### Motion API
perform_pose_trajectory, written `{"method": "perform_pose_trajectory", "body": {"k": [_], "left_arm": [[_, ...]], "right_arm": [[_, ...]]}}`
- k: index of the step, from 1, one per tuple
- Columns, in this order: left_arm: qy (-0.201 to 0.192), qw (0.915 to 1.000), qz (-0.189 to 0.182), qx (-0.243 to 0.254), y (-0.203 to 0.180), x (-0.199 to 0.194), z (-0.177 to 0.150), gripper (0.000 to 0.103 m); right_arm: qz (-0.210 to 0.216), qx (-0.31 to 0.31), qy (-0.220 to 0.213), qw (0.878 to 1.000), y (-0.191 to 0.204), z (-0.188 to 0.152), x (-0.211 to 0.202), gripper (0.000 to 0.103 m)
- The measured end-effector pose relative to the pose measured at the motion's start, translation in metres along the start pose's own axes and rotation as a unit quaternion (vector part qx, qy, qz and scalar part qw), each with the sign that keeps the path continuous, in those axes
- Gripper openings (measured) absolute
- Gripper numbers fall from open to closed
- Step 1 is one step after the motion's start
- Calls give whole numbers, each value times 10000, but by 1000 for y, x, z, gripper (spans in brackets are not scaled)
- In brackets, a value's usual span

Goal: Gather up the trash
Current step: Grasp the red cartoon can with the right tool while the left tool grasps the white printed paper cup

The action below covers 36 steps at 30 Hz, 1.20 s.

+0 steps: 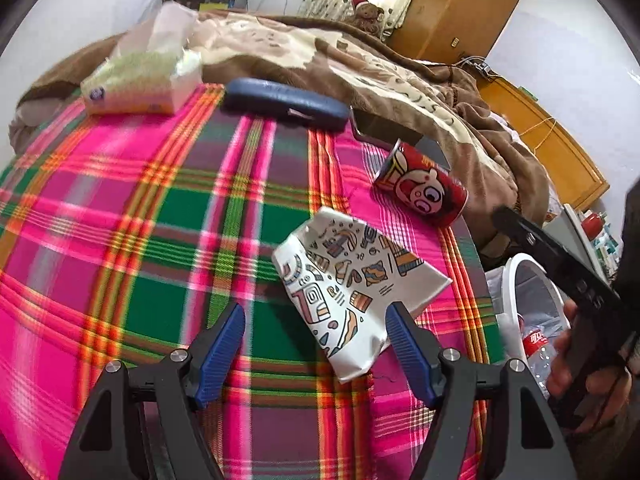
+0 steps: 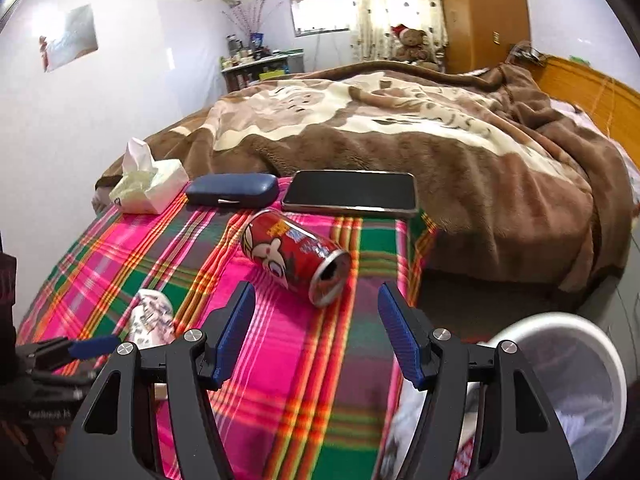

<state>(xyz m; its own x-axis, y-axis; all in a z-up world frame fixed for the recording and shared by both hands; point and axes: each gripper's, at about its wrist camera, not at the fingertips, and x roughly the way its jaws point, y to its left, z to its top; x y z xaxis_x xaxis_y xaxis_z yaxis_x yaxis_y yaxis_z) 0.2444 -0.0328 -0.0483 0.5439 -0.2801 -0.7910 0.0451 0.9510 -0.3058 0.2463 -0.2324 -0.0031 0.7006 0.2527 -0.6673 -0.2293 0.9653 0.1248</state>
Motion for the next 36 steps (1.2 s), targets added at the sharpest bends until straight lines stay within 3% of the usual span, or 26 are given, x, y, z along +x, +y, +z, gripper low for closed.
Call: {"method": "perform_pose_trajectory", "body": {"k": [8,12,15,18,21,24,31,36], "left_arm": [[55,9994,140,300,-11,17,6,72],[47,9962,462,732,-17,21,9,73],[111,9967,323,740,-11,20,11,73],[68,9948,555,848,-3,16,13,73],[166,9956,465,798,10,14,15,74],[67,9916,835,984,18,8,18,74],[-37,9922,982,763,47,-8,30,74],[-158,9995,133,218,55,-22,41,74]], "right_arm": [[120,-204,64,9997,4,16,22,65],[167,-400,98,9990,8,19,29,65],[208,-397,190,9988,6,20,36,65],[182,-410,254,9987,6,20,41,65],[240,-498,350,9979,8,21,44,65],[299,-630,539,9961,11,20,49,65],[287,-862,560,9943,18,24,49,65],[199,-1050,726,9916,27,24,62,66]]}}
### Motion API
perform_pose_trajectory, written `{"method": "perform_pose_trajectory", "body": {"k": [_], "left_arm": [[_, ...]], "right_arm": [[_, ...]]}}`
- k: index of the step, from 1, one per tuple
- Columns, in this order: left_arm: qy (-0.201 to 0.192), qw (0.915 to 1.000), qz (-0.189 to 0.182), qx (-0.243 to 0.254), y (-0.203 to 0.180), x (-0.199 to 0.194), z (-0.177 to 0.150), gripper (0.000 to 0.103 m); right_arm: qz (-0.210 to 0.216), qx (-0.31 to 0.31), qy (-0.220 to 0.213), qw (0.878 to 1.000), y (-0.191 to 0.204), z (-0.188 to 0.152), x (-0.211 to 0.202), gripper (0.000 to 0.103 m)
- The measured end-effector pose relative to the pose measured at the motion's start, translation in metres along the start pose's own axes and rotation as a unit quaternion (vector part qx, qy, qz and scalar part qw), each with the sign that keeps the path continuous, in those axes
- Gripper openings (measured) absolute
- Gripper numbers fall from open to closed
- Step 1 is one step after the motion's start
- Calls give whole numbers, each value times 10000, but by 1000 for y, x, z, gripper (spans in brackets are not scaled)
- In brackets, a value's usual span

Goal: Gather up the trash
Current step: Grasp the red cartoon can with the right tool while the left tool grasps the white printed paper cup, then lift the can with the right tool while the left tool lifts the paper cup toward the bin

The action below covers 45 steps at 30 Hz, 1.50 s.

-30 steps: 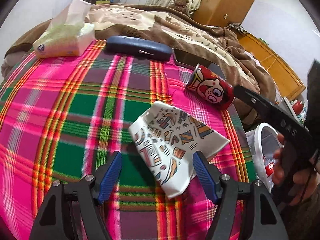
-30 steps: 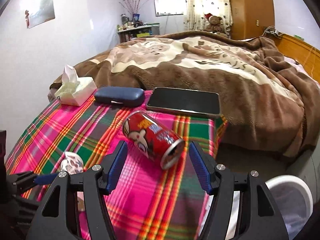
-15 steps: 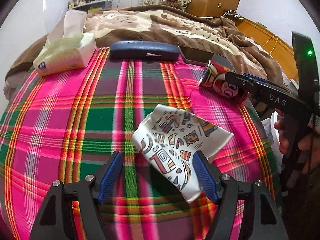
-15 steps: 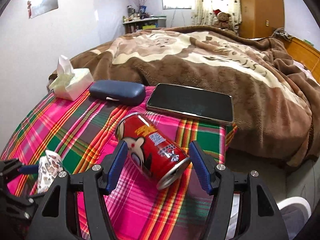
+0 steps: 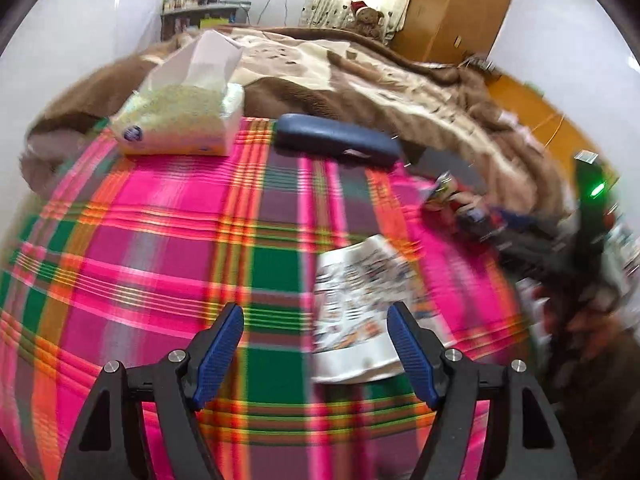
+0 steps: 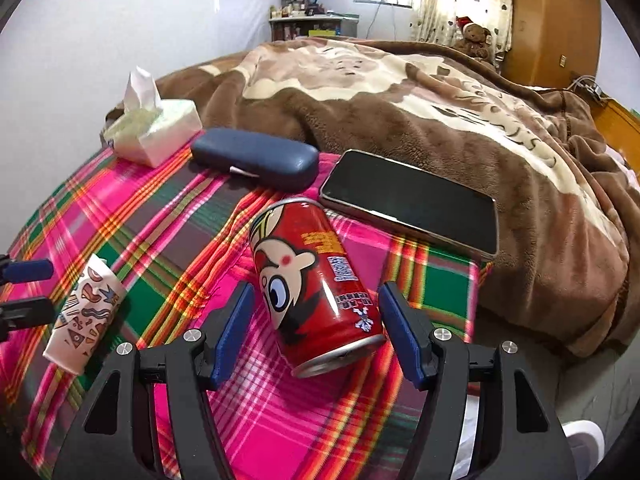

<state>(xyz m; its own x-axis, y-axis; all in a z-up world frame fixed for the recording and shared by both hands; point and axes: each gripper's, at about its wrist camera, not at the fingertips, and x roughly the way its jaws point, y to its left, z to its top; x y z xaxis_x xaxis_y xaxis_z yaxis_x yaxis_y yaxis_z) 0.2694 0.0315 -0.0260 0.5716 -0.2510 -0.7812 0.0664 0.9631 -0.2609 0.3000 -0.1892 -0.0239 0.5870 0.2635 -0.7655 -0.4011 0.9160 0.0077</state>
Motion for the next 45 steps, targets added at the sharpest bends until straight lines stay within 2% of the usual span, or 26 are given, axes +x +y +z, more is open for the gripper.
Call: {"method": "perform_pose_trajectory", "body": {"k": [2,5,8,11,14,17,18,19,22,24,32,45], "left_arm": [[-46,9997,-235,-109,-3,0,3,75],[11,9996,-196,-188,-10,7,7,77],[94,9990,-322,-308,-17,16,11,78],[121,9995,-39,-299,-20,27,12,78],[272,9987,-179,-382,-20,38,9,78],[303,9990,52,-309,-23,43,7,78],[286,9992,98,-269,-23,43,6,78],[298,9991,155,-239,-23,44,6,78],[268,9993,163,-226,-22,45,4,77],[210,9994,217,-144,-23,44,3,76],[-20,9999,157,-16,-26,28,1,52],[-126,9999,-5,-32,-29,6,-14,50]], "right_arm": [[15,-9,21,10000,1,0,2,66],[4,-1,74,10000,2,-1,5,66],[-122,-73,50,9999,3,-1,6,66],[8,2,105,9999,3,-1,8,66],[59,77,141,9999,2,-2,10,66],[101,175,170,9997,0,-4,12,65],[100,206,160,9996,0,-5,12,60],[105,230,153,9996,0,-5,12,59],[172,331,135,9992,-1,-6,10,58],[209,380,133,9990,-1,-7,10,58],[333,734,22,9967,-6,-13,-1,57],[474,1056,-310,9928,-3,-34,-34,56]]}}
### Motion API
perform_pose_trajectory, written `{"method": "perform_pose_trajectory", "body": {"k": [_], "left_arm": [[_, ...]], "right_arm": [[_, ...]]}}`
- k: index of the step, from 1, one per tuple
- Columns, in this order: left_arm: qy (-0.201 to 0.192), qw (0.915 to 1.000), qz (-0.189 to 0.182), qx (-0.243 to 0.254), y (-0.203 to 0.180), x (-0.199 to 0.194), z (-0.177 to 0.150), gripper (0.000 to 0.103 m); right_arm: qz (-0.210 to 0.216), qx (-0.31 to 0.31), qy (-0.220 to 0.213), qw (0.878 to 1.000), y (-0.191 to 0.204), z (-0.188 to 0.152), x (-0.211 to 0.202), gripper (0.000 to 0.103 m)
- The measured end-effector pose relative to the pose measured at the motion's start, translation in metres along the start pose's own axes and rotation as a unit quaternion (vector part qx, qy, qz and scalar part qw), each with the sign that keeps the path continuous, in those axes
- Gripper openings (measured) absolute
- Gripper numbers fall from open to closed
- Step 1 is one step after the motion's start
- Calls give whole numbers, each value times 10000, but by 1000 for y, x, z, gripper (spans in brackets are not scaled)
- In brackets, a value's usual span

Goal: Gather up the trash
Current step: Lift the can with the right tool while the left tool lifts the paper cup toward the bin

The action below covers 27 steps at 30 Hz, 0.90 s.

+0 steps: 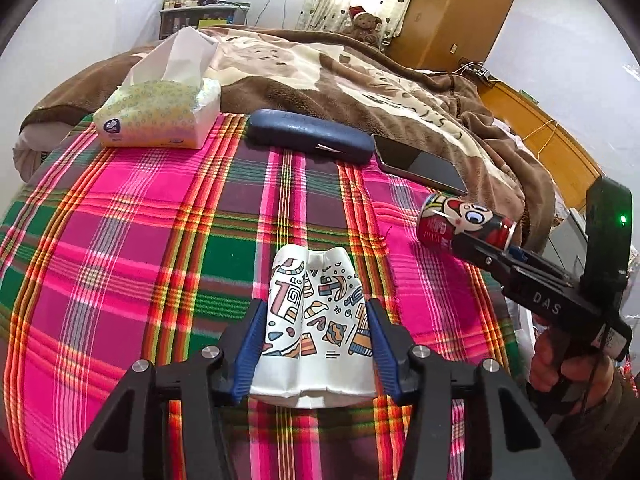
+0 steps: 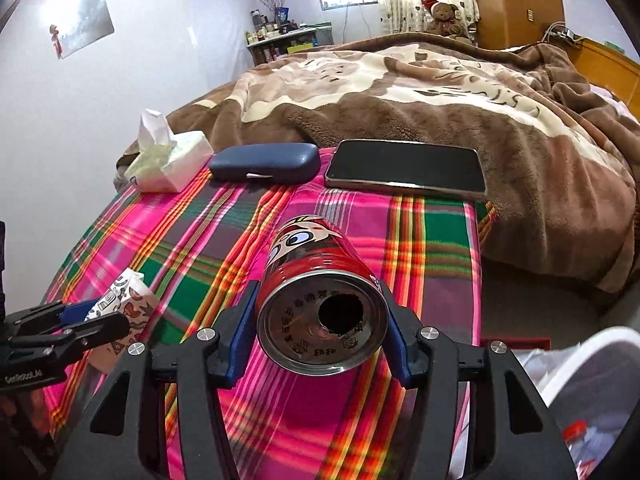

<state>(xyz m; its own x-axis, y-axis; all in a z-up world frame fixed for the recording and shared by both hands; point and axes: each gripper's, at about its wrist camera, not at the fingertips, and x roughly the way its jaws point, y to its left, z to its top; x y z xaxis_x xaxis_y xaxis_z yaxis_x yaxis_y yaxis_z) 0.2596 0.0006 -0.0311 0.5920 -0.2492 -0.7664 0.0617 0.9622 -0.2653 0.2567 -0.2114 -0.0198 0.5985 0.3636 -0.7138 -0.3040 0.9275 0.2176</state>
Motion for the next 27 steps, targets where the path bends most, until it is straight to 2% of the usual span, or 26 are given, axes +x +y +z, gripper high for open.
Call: {"method": "perform_pose_trajectory", "body": {"k": [16,21,27], "left_arm": [[-205,9994,-179,224,-22,-39,-20,50],[-322,9982,-166,480,-40,-53,-27,50],[-380,9964,-362,672,-66,-64,-35,50]], "right_arm": [[63,19,-506,9987,19,-30,-52,55],[58,146,-656,9977,14,-42,-73,55],[-104,343,-849,9957,-2,-55,-102,55]]}}
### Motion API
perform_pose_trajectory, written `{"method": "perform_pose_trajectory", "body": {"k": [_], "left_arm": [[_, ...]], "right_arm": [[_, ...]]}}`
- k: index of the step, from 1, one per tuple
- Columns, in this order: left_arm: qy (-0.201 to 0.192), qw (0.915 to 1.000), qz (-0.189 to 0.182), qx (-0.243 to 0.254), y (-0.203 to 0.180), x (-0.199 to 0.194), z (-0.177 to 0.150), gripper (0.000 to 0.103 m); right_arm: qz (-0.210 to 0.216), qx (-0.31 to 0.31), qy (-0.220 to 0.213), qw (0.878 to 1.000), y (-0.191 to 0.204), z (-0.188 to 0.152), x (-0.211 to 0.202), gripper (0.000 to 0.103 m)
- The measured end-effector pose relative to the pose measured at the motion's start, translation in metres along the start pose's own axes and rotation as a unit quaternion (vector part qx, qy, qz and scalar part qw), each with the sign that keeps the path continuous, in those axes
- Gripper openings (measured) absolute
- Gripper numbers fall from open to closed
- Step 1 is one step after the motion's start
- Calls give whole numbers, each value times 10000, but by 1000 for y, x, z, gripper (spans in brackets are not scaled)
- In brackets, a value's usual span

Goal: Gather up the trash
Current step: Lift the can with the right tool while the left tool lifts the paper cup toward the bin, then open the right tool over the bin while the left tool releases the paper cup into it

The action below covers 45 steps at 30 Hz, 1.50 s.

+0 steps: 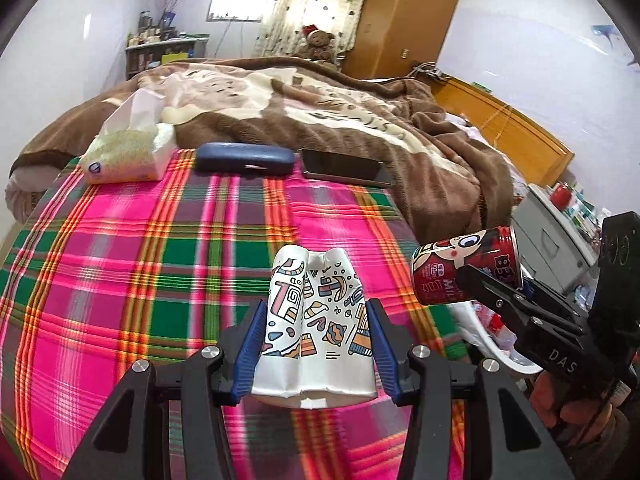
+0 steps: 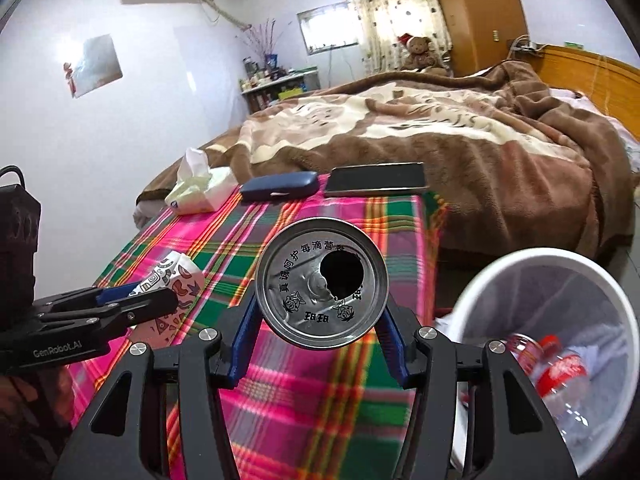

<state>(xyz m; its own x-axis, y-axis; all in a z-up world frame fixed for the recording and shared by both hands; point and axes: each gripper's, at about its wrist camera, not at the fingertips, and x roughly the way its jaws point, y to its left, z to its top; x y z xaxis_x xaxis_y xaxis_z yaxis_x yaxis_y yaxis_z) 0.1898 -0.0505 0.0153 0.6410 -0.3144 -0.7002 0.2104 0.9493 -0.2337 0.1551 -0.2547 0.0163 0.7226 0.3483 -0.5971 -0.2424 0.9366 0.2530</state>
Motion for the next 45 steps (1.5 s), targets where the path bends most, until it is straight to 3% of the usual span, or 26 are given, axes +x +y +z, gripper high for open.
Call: {"method": "perform_pose_trajectory", "body": {"k": [13,30,37,45], "left_arm": [[-72,9965,-507,655,-83,-4,1,50],[342,9825,-1224,1360,-195,51,2,53],[503,9796,-1235,1502,-222,84,7,53],[627,9809,-1227,1376,-221,101,8,54]], "right_arm": [[-677,511,-308,9959,-52,-15,-54,55],[-1578,1223,-191,9797,-127,-34,-85,55],[-1736,1476,94,9736,-151,-36,-71,55],[-1761,1389,333,9740,-151,-40,-64,56]]}}
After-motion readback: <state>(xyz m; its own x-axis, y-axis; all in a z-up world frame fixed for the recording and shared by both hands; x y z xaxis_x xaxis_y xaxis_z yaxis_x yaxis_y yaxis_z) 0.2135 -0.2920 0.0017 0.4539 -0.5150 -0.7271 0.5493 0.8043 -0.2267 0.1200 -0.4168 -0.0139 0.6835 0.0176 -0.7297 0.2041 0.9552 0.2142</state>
